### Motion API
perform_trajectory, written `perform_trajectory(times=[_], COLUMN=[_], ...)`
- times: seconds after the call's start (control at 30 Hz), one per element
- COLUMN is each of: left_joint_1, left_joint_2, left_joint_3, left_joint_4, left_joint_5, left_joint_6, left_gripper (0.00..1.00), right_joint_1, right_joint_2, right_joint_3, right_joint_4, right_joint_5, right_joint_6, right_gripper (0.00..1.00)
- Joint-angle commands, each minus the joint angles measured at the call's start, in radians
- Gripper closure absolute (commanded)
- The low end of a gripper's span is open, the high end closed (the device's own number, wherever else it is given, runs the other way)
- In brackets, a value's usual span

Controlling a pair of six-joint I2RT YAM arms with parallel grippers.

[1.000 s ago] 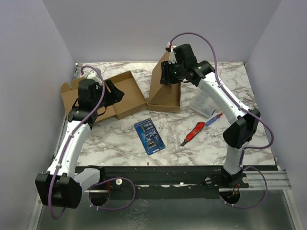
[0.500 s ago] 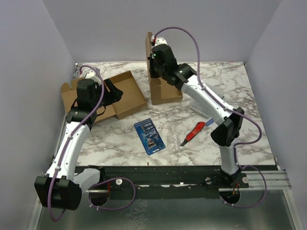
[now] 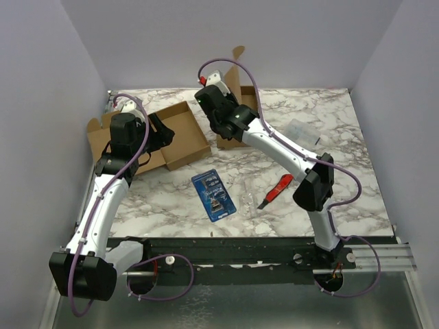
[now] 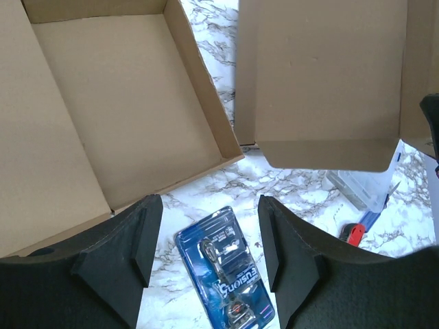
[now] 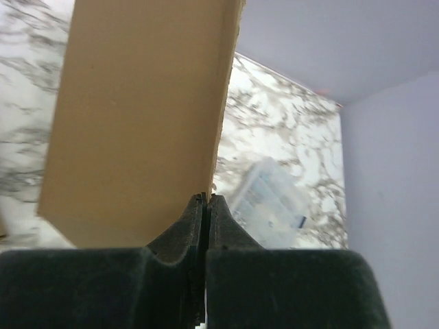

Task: Unpack the express box
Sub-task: Adjust the express box at the center of the board.

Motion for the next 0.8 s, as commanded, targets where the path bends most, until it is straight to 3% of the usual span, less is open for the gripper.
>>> perform_trajectory(times=[0.0, 0.23, 0.5, 0.63, 0.7, 0.77], left_joint_1=[-0.002, -0.003, -0.003, -0.005, -0.031, -0.121], left_joint_2=[0.002, 0.013, 0.044, 0.111, 0.181, 0.264], left_joint_3=[0.006, -0.007, -0.023, -0.035, -0.021, 0.021], left_joint_4=[0.007, 0.018, 0.047, 0.097, 0.123, 0.144], left_joint_5=[-0.005, 0.029, 0.07, 0.166, 0.221, 0.185], left_joint_6=[0.002, -0.005, -0.012, -0.053, -0.077, -0.071], left_gripper=[0.36, 0.36, 0.35, 0.35, 0.38, 0.42], right_joint_1=[-0.012, -0.021, -0.039, -0.035, -0.034, -0.033], right_joint_2=[-0.04, -0.14, -0.159, -0.121, -0.092, -0.074], right_joint_3=[-0.011, -0.067, -0.117, -0.109, -0.073, -0.045], right_joint_4=[-0.055, 0.047, 0.014, -0.011, -0.046, -0.062], right_joint_5=[0.111, 0.123, 0.071, 0.001, -0.021, -0.035], right_joint_6=[-0.065, -0.184, -0.226, -0.215, -0.189, -0.169], right_gripper=[1.0, 1.0, 1.0, 1.0, 1.0, 1.0])
